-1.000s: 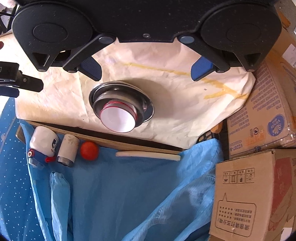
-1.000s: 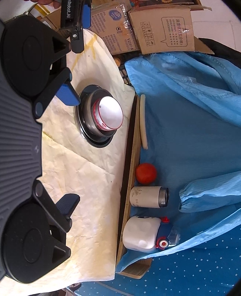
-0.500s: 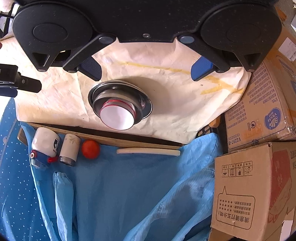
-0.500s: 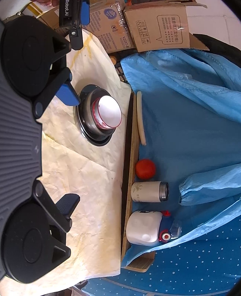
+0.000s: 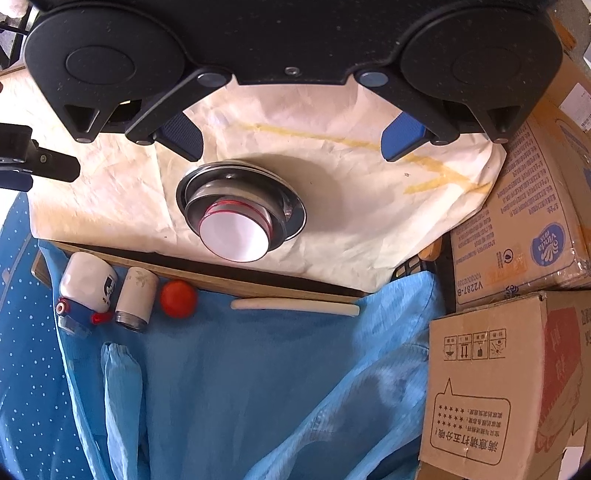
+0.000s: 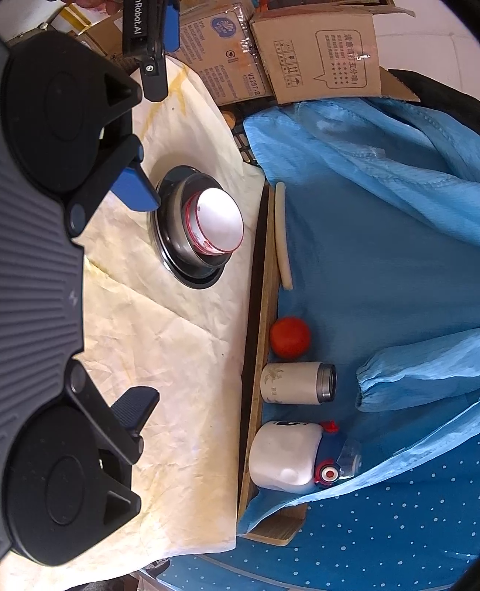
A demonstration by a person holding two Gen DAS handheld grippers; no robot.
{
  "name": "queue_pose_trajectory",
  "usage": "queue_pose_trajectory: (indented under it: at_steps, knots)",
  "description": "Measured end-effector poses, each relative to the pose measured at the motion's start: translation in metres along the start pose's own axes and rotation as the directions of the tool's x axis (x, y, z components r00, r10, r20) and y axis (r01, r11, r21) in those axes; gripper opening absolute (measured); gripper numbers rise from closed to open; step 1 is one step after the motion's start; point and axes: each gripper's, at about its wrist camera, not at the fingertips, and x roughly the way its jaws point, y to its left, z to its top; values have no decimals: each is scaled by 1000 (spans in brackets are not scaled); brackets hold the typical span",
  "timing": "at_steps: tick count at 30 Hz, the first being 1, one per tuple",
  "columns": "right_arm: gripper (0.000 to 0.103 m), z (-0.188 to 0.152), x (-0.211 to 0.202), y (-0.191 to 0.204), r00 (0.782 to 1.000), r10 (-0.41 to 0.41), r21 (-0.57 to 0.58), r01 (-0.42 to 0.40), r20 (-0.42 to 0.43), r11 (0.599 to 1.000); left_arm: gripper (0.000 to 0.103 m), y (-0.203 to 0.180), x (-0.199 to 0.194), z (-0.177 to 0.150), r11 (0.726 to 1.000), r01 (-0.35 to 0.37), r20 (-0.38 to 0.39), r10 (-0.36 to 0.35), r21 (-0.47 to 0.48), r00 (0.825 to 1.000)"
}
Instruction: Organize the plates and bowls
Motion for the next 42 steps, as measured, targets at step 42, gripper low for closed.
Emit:
queue_pose_trajectory:
  at_steps: [42]
  knots:
    - [103, -3, -4, 0, 1000, -3, 4, 3, 0, 1000, 102, 1, -4, -2, 1000, 7, 5, -7, 9, 1000]
